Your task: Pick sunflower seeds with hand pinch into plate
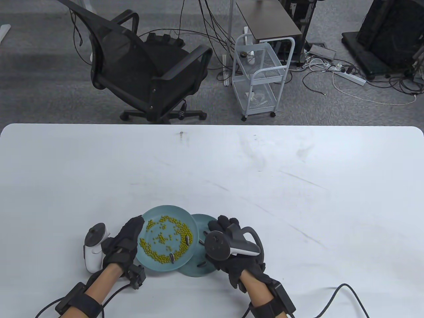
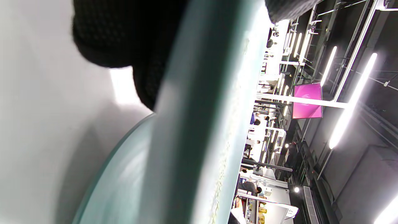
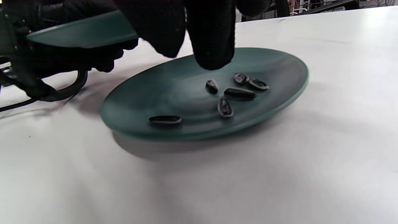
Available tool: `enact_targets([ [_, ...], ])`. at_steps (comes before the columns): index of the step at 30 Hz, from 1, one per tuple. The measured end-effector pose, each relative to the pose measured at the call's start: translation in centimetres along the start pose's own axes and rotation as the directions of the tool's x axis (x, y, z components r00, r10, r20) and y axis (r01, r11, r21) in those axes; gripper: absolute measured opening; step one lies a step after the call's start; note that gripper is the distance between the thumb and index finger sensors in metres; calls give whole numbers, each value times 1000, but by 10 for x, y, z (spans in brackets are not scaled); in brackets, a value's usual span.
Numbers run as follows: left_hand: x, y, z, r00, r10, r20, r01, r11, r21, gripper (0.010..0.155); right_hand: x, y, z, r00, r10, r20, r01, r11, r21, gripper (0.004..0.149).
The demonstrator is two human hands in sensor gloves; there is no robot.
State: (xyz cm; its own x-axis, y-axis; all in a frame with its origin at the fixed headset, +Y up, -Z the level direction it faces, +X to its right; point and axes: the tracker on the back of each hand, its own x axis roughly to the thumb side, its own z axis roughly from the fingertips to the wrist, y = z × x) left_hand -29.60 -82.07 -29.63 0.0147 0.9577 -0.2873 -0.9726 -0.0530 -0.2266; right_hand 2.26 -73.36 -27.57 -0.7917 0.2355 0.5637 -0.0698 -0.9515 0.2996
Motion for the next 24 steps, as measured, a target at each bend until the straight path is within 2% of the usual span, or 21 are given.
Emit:
enact_targets([
  [3,0,0,0,1000,1,6,-2,1000,5,50,0,-14,4,999,-42,13,43,999,-33,42],
  [7,0,1,1,1000,21,3,-21,1000,12,50,14,-47,4,988,-133,81,143,980,-135,42],
  [9,0,1,1,1000,27,-5,-27,1000,11,50,31,-67,-1,985,-108,136,129,979,-159,42],
  [11,0,0,1,1000,22,-12,-22,1000,10,50,49,-83,-7,987,-48,156,70,987,-142,43],
  [14,0,0,0,1000,12,-13,-12,1000,10,50,73,-98,-15,979,19,202,10,990,-144,45],
  [17,-1,0,0,1000,5,-23,-5,1000,13,50,87,-91,-21,969,13,248,33,983,-179,44],
  [20,0,-1,0,1000,4,-30,-4,1000,10,50,90,-71,-34,969,27,246,-16,999,-47,45],
  [24,0,-1,0,1000,1,-28,-1,1000,9,50,80,-51,-45,978,35,206,-43,998,36,44],
])
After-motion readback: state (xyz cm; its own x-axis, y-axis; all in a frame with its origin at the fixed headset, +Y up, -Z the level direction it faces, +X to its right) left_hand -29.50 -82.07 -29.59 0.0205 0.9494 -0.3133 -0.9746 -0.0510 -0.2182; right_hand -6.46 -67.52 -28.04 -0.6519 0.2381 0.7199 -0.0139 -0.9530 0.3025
